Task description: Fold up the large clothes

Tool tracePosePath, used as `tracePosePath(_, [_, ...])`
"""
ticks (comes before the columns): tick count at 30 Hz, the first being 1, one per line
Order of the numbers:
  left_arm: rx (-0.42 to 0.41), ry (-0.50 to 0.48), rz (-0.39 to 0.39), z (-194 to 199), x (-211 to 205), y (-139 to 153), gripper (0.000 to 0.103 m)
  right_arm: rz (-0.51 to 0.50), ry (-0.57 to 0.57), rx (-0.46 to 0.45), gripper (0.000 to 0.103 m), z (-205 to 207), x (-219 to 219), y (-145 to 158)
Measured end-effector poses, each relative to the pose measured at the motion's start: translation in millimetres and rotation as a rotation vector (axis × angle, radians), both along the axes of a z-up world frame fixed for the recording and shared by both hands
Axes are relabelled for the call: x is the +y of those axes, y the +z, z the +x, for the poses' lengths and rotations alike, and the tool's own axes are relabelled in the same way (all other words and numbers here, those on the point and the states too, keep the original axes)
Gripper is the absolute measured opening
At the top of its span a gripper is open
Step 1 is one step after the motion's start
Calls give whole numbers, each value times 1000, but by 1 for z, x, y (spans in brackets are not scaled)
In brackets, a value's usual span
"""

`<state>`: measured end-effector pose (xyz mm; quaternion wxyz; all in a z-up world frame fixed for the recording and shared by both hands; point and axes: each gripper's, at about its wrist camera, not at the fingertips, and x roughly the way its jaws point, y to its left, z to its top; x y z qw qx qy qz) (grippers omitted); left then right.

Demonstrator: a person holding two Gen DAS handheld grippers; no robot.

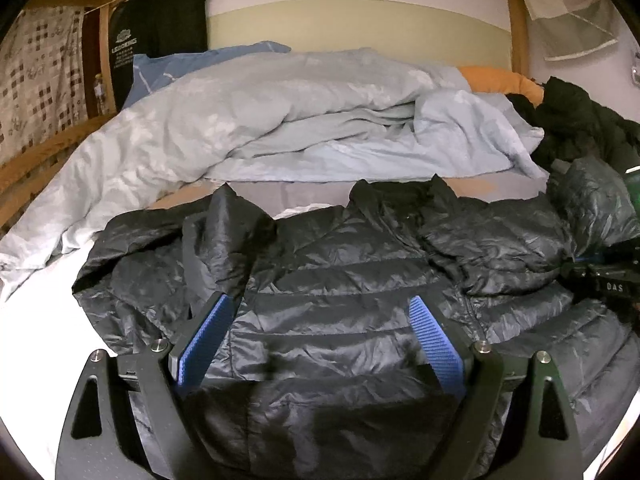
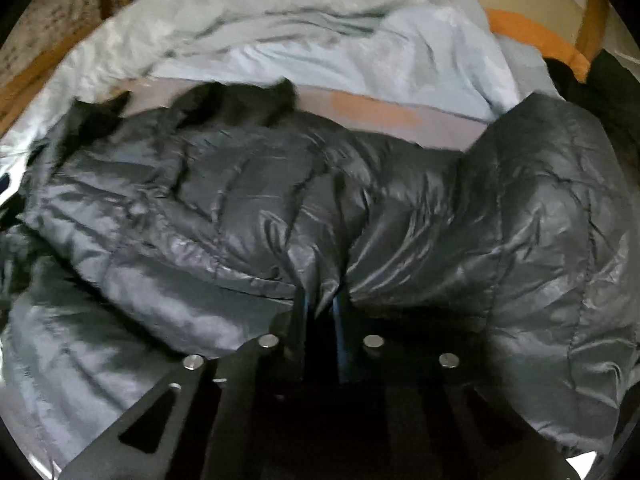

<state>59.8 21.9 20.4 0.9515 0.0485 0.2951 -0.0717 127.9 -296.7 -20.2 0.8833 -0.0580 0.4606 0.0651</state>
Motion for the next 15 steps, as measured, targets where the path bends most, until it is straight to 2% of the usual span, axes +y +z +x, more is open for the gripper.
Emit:
tracePosePath(3, [5, -17, -13, 0, -1, 1, 89, 49, 63, -31, 10, -12, 18, 12])
tracePosePath(5, [13, -16, -7, 0, -3, 0, 89, 112, 153, -35, 10, -24, 33, 20])
tracePosePath(8, [29, -30, 8, 1, -8, -5, 89, 147, 227, -29, 10, -35, 52, 21])
tracePosePath(13, [86, -72, -1, 6, -16, -13, 89, 75, 255, -42, 13, -51, 79, 18])
tracePosePath(15, [139, -76, -82, 12, -12, -19, 89, 84, 256, -51, 18, -54, 78, 21])
